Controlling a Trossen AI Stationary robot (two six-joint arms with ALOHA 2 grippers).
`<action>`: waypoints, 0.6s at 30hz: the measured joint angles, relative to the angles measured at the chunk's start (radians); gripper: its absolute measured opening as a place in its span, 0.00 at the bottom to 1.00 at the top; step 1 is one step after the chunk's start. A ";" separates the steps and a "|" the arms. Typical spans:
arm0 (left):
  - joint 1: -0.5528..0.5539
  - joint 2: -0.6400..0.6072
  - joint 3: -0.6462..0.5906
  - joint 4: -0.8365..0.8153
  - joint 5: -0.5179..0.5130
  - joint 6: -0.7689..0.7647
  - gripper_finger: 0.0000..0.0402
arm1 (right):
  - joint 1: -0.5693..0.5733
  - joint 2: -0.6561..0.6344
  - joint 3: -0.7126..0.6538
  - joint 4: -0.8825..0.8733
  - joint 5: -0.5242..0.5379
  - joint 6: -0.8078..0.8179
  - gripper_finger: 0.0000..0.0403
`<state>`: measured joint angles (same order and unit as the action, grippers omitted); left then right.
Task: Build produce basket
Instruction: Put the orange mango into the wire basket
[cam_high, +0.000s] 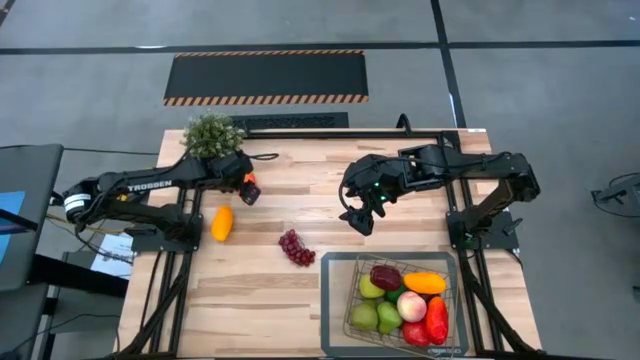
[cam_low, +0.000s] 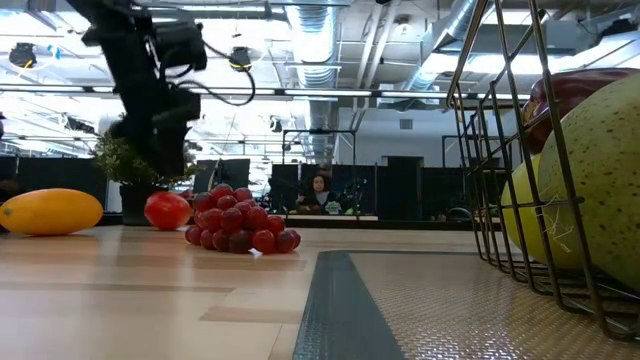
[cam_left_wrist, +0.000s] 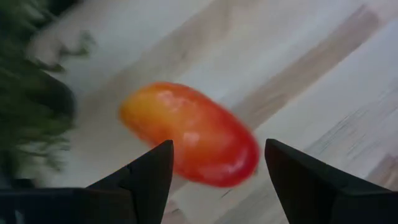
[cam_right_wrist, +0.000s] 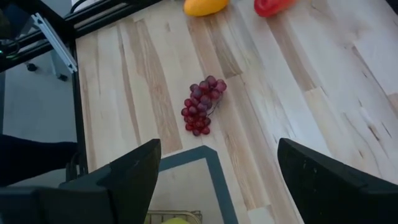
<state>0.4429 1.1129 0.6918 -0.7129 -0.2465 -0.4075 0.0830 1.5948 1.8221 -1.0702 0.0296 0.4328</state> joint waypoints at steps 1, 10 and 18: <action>0.013 0.000 -0.024 0.029 0.016 0.001 0.59 | 0.000 0.000 0.000 0.000 0.000 0.000 0.85; 0.101 0.000 -0.131 0.120 0.046 -0.101 0.59 | 0.016 0.000 0.000 0.000 0.001 0.011 0.85; 0.055 0.016 -0.195 0.377 0.336 -0.199 0.59 | 0.016 0.000 0.000 0.001 0.002 0.011 0.85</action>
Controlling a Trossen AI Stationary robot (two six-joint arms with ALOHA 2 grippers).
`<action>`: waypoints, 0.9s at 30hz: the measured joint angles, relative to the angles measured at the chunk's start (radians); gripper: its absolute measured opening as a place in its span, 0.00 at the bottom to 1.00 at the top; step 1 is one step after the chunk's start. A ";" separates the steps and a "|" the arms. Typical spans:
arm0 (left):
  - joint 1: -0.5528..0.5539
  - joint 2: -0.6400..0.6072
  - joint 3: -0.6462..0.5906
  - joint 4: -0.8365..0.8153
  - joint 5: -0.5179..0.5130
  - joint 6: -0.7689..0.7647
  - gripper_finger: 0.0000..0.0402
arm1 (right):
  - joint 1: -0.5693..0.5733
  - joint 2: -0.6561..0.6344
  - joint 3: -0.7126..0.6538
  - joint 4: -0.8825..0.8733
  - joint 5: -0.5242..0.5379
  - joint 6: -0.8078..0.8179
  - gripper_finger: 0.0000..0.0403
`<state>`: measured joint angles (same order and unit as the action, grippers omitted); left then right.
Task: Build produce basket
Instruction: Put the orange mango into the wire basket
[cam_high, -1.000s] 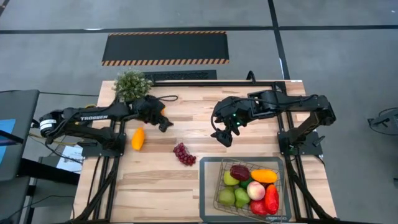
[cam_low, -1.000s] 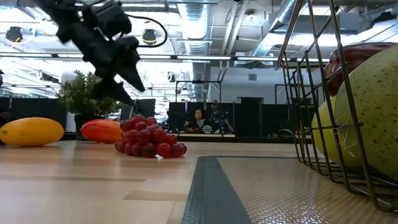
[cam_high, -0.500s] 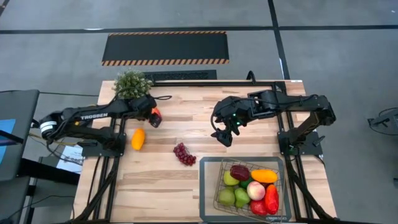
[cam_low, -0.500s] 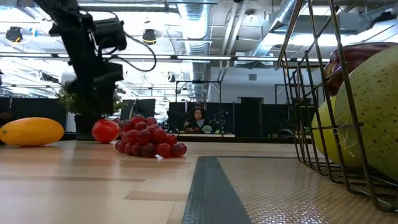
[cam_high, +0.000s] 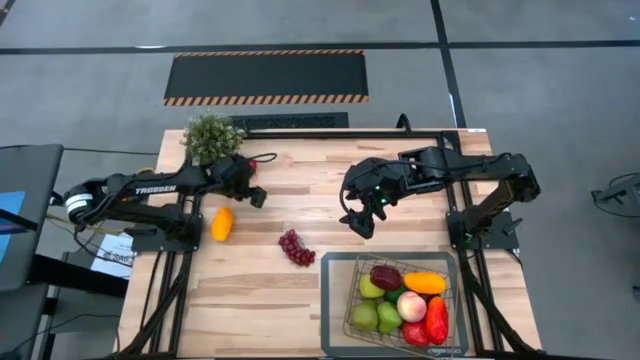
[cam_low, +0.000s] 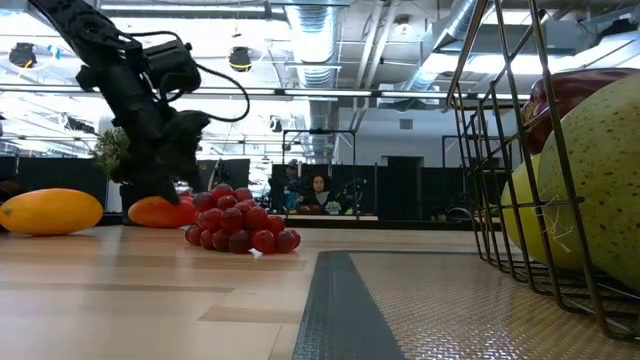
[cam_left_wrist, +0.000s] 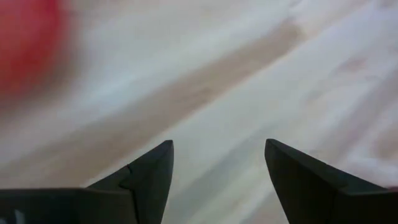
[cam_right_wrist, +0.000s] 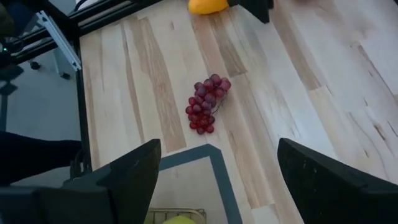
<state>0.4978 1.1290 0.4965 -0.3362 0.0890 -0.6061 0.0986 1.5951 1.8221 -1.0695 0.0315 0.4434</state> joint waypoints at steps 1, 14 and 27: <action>-0.015 0.008 -0.008 0.045 0.024 -0.016 0.59 | 0.000 0.000 0.000 0.000 0.000 -0.002 0.85; -0.196 0.302 0.078 0.654 0.336 -0.179 0.56 | -0.031 0.000 0.000 0.036 0.079 -0.063 0.85; -0.157 0.228 0.417 -0.364 -0.515 0.192 0.03 | -0.043 0.014 -0.001 0.034 0.080 -0.086 0.85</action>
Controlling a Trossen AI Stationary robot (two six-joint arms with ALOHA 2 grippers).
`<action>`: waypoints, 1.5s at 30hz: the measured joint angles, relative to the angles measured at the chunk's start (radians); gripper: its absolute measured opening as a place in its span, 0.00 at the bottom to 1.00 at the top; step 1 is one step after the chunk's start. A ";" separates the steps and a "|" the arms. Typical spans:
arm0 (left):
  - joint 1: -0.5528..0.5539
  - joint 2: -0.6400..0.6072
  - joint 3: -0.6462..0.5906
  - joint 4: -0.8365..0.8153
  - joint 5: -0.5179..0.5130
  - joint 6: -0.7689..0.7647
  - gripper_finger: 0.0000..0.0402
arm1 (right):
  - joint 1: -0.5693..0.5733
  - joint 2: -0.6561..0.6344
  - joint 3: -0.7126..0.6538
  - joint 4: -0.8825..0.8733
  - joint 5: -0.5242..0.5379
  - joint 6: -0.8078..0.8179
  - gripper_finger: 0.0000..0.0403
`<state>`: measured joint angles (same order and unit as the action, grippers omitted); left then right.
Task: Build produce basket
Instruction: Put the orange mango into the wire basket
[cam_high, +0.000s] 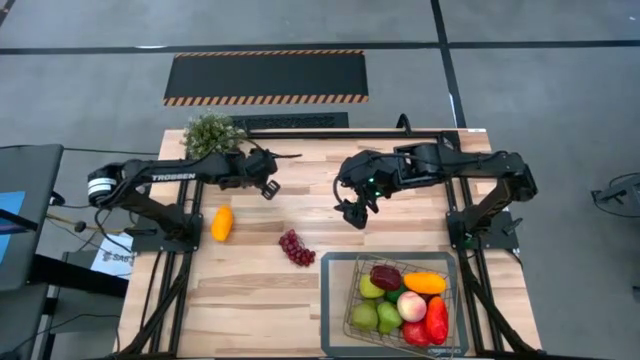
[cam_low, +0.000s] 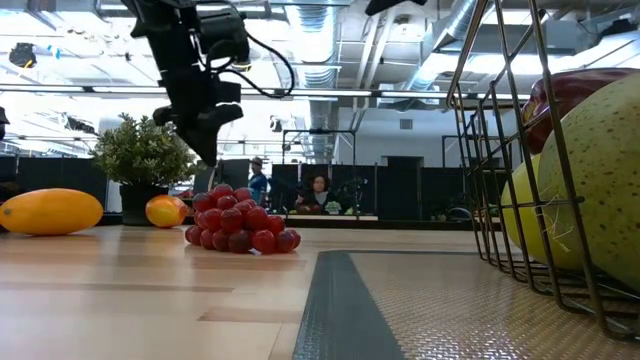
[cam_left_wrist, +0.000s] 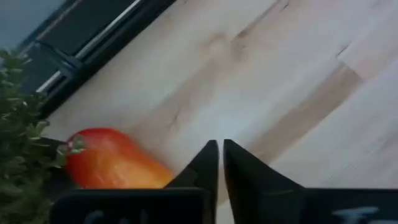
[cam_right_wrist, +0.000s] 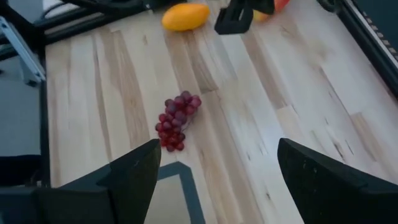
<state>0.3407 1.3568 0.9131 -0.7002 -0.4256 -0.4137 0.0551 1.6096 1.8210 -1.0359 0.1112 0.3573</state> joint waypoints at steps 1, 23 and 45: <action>0.005 0.004 0.000 0.000 -0.005 0.010 0.02 | 0.000 0.001 0.000 0.000 0.000 -0.001 0.85; 0.146 0.277 -0.001 -0.180 -0.230 0.038 0.00 | 0.037 0.065 0.000 -0.017 -0.005 -0.023 0.85; -0.034 0.093 0.115 0.045 0.524 -0.048 0.00 | 0.019 0.064 0.000 -0.024 -0.007 -0.027 0.85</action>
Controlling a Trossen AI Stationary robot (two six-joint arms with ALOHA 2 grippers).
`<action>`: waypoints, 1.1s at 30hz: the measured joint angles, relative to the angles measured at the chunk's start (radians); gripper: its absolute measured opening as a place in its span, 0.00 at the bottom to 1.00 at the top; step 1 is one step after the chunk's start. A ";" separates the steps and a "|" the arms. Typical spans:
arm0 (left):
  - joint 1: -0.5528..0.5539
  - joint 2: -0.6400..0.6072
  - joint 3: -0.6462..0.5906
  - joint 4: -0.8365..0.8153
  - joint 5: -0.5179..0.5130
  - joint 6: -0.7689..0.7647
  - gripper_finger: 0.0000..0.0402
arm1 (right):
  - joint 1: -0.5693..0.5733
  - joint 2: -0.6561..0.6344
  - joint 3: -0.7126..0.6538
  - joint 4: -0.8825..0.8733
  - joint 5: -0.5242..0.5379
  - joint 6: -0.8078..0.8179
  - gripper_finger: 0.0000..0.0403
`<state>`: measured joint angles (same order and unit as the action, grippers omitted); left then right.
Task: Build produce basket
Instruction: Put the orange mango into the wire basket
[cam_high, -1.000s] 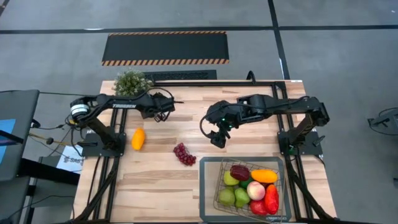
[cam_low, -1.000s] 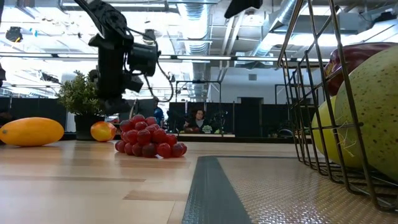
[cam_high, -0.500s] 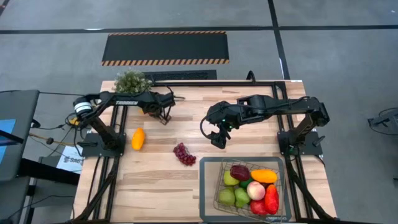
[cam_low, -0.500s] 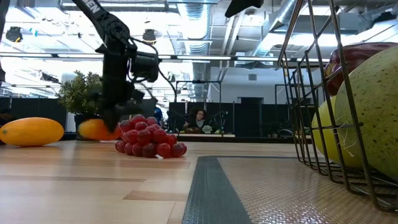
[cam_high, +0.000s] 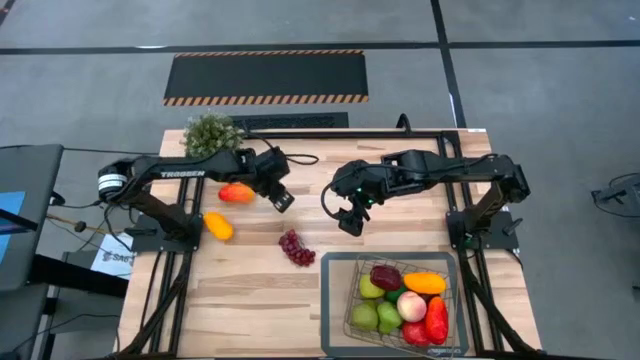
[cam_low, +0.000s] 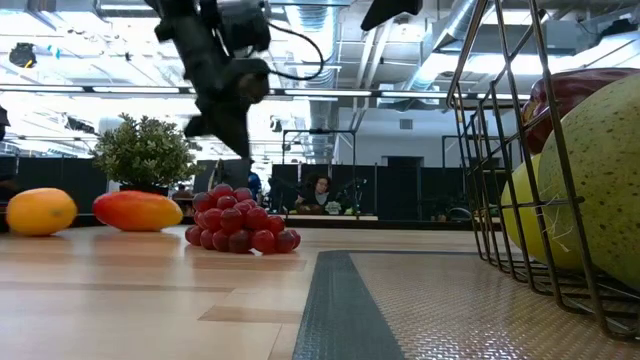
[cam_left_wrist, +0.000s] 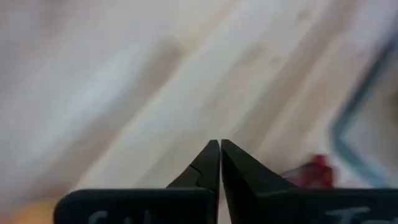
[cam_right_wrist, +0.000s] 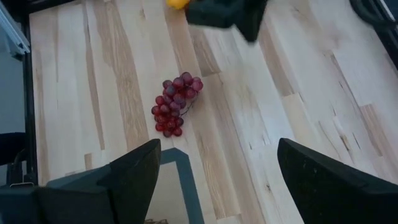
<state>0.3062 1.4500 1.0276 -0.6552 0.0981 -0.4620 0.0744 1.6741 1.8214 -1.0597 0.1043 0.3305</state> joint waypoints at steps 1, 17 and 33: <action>-0.006 -0.004 0.024 -0.068 -0.049 -0.003 0.01 | -0.002 0.000 0.000 -0.001 0.000 0.000 0.85; -0.040 -0.005 -0.004 -0.609 -0.483 -0.233 0.64 | -0.003 -0.001 0.000 -0.012 0.000 -0.051 0.85; -0.018 0.003 -0.267 -0.314 -0.248 -0.185 0.79 | -0.003 -0.001 0.000 -0.026 0.000 -0.051 0.85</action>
<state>0.2881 1.4525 0.7605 -0.9689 -0.1496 -0.6470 0.0711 1.6730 1.8214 -1.0852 0.1047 0.2790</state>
